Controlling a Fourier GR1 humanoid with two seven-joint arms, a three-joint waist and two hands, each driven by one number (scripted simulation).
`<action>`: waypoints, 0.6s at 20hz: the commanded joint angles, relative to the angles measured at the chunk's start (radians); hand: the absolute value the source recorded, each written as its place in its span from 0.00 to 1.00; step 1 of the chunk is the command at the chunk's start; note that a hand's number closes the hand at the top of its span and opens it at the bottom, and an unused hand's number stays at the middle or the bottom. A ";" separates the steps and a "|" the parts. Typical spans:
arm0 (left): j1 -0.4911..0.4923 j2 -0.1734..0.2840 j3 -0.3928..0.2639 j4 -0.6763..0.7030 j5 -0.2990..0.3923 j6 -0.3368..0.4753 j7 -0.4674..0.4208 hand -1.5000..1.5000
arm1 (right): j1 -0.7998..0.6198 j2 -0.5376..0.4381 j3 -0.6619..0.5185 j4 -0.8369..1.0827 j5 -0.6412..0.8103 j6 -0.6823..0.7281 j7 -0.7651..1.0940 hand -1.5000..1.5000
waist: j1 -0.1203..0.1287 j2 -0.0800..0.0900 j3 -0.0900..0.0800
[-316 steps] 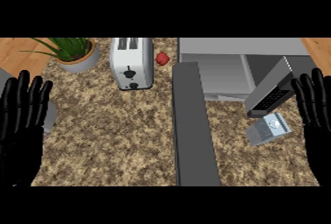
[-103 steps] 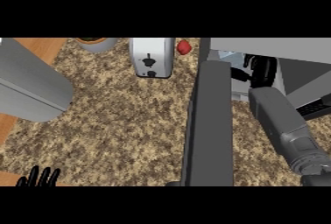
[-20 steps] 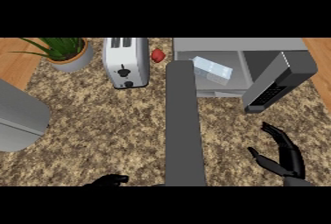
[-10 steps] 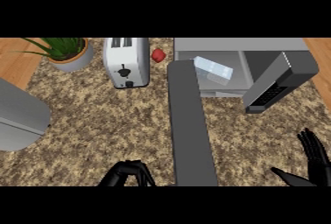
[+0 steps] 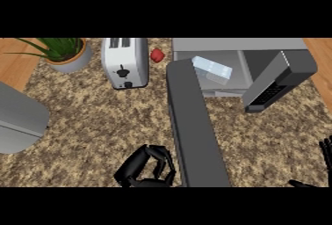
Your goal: Pick up the milk, place it into the microwave and close the microwave
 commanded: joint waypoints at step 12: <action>-0.305 -0.009 -0.428 0.349 0.206 0.171 -0.031 1.00 | 0.009 -0.046 0.045 -0.072 -0.038 0.192 -0.093 0.00 | -0.050 0.009 -0.003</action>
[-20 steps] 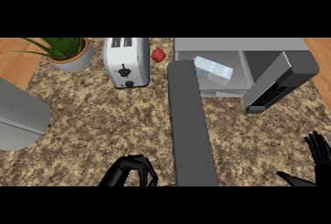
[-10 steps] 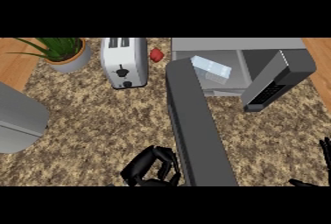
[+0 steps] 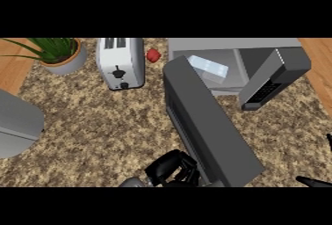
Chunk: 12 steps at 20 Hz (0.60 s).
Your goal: Pick up the milk, place it into the microwave and close the microwave
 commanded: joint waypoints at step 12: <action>-0.226 -0.001 -0.241 0.026 0.349 0.338 -0.042 0.00 | -0.034 -0.003 0.080 -0.187 -0.066 0.140 0.019 0.00 | -0.096 0.013 -0.004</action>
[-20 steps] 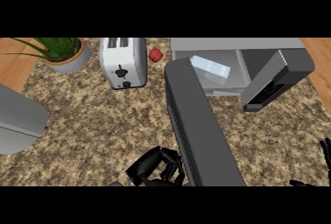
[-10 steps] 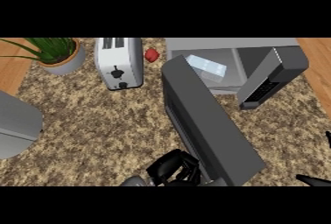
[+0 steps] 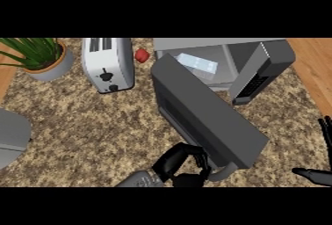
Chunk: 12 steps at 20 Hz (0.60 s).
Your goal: Pick up the milk, place it into the microwave and close the microwave
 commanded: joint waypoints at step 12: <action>-0.293 -0.029 -0.015 0.007 0.198 0.197 -0.010 1.00 | -0.066 -0.035 0.087 -0.165 -0.045 0.117 0.067 0.00 | -0.126 0.020 -0.003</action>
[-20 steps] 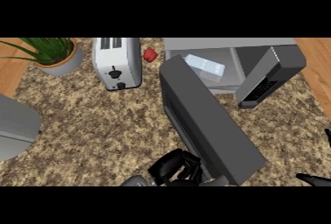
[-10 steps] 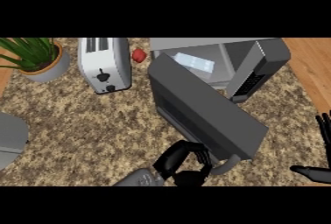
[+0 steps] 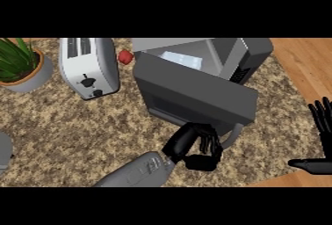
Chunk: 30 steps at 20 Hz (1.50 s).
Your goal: Pick up the milk, place it into the microwave and close the microwave
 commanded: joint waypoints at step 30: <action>-0.481 -0.016 0.142 0.247 0.247 0.142 -0.020 1.00 | -0.201 -0.087 0.097 -0.198 -0.167 0.225 0.163 0.00 | -0.199 0.076 0.013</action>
